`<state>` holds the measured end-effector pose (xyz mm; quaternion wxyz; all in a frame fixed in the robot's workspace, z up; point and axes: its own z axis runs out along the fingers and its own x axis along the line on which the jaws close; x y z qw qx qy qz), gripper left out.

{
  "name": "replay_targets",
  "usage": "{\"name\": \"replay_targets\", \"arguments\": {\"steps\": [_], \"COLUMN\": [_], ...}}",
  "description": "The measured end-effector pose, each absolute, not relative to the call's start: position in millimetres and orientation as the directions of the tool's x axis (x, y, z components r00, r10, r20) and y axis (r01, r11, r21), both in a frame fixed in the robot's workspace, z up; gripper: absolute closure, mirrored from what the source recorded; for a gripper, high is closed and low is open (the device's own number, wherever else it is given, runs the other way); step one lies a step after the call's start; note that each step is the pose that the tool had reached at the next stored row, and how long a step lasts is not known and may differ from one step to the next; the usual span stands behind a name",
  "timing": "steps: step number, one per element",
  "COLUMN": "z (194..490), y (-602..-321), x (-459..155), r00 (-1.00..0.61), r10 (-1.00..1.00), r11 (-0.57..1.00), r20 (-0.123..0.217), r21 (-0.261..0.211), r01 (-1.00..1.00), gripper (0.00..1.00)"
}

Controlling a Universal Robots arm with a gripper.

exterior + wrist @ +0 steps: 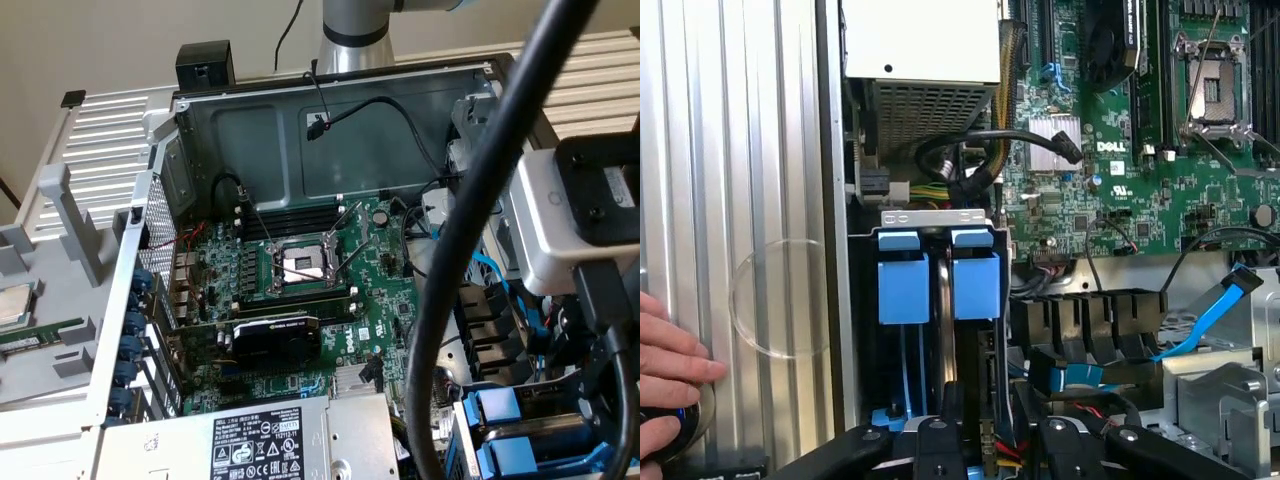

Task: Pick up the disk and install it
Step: 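Insert the first disk wire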

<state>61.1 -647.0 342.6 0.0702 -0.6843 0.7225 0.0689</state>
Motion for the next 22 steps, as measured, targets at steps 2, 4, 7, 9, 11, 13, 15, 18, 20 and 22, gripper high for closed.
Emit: {"name": "replay_targets", "arguments": {"steps": [2, 4, 7, 9, 11, 13, 15, 18, 20, 22], "z": [341.4, 340.4, 337.8, 336.7, 336.7, 336.5, 336.4, 336.3, 336.0, 335.7], "y": [-647.1, -647.1, -647.1, -647.1, -647.1, -647.1, -647.1, -647.1, -647.1, -647.2], "x": [61.1, 61.2, 61.1, 61.1, 61.1, 61.2, 61.2, 61.4, 61.5, 61.5], "r00": [-0.054, -0.054, -0.054, -0.054, -0.054, -0.054, -0.053, -0.053, -0.054, -0.054], "r10": [-0.979, -0.978, -0.978, -0.978, -0.978, -0.978, -0.977, -0.977, -0.977, -0.977], "r11": [0.054, 0.054, 0.054, 0.054, 0.054, 0.054, 0.054, 0.054, 0.054, 0.054], "r20": [-0.199, -0.201, -0.202, -0.202, -0.203, -0.203, -0.205, -0.206, -0.207, -0.208], "r21": [0.004, 0.004, 0.004, 0.004, 0.004, 0.004, 0.004, 0.004, 0.004, 0.004], "r01": [-0.999, -0.999, -0.999, -0.999, -0.999, -0.999, -0.999, -0.999, -0.999, -0.999], "gripper": [0.67, 0.67, 0.67, 0.67, 0.67, 0.67, 0.67, 0.67, 0.67, 0.67]}}
